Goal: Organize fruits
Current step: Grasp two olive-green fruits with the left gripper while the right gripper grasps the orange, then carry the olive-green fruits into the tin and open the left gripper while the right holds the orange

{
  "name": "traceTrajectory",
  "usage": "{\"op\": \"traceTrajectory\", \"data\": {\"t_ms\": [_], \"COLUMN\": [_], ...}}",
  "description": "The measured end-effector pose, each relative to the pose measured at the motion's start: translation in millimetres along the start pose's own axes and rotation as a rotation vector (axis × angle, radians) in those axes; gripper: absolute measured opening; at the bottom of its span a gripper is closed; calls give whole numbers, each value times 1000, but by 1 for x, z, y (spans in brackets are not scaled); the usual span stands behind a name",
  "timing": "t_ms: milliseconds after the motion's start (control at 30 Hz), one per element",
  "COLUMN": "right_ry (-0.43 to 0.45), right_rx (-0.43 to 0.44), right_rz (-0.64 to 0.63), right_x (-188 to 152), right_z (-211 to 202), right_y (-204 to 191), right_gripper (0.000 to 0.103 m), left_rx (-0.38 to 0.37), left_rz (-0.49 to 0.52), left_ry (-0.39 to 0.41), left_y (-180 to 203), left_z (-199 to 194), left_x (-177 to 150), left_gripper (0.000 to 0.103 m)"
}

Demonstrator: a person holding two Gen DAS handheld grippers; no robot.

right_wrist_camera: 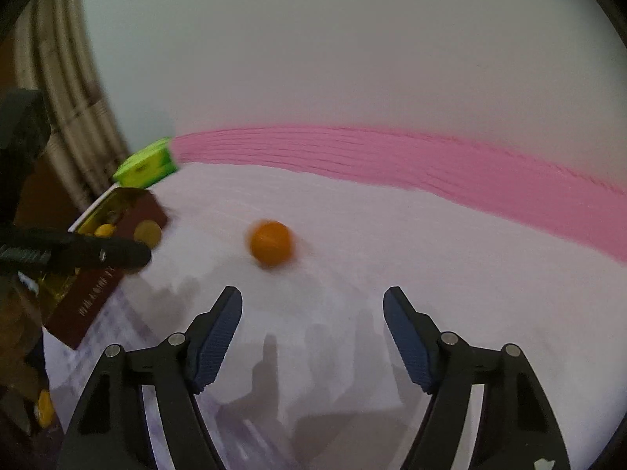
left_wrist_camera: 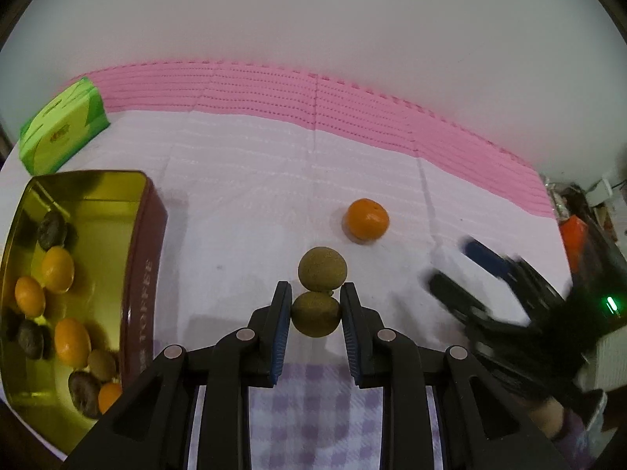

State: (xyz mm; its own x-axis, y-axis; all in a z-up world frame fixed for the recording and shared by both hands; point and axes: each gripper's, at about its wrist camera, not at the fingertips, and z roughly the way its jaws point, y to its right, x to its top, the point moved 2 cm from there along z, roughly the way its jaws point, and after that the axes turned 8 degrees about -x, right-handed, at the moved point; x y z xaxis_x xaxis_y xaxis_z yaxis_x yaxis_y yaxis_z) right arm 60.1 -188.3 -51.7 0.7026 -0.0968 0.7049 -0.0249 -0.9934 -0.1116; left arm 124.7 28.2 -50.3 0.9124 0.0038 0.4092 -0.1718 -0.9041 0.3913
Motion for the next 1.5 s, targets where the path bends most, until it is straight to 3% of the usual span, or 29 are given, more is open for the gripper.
{"op": "traceTrajectory", "data": {"t_ms": [233, 267, 300, 333, 467, 733, 1000, 1267, 1500], "right_ry": [-59, -91, -119, -142, -105, -95, -112, -114, -115], "right_rx": [-21, -29, -28, -15, -6, 1, -32, -58, -76], "right_rz": [-55, -72, -81, -85, -129, -87, -45, -69, -83], "right_x": [31, 31, 29, 26, 17, -26, -26, -27, -27], "right_z": [56, 63, 71, 75, 58, 25, 26, 26, 26], "right_y": [-23, -28, -31, -34, -52, -82, -78, -81, -83], "right_gripper": [76, 69, 35, 34, 33, 33, 33, 34, 34], "left_rx": [-14, -13, -11, -8, 31, 84, 157, 174, 226], "left_rz": [-20, -23, -29, -32, -35, -54, -37, -47, -101], "left_ry": [59, 62, 68, 73, 101, 133, 182, 193, 210], "left_y": [-11, -13, -17, -18, -28, -48, -59, -70, -110], "left_z": [-30, -38, -43, -47, -62, -84, -115, -136, -156], "left_x": [-6, -10, -11, -11, -20, -37, -55, -73, -87], "left_gripper": [26, 26, 26, 26, 26, 26, 26, 26, 26]}}
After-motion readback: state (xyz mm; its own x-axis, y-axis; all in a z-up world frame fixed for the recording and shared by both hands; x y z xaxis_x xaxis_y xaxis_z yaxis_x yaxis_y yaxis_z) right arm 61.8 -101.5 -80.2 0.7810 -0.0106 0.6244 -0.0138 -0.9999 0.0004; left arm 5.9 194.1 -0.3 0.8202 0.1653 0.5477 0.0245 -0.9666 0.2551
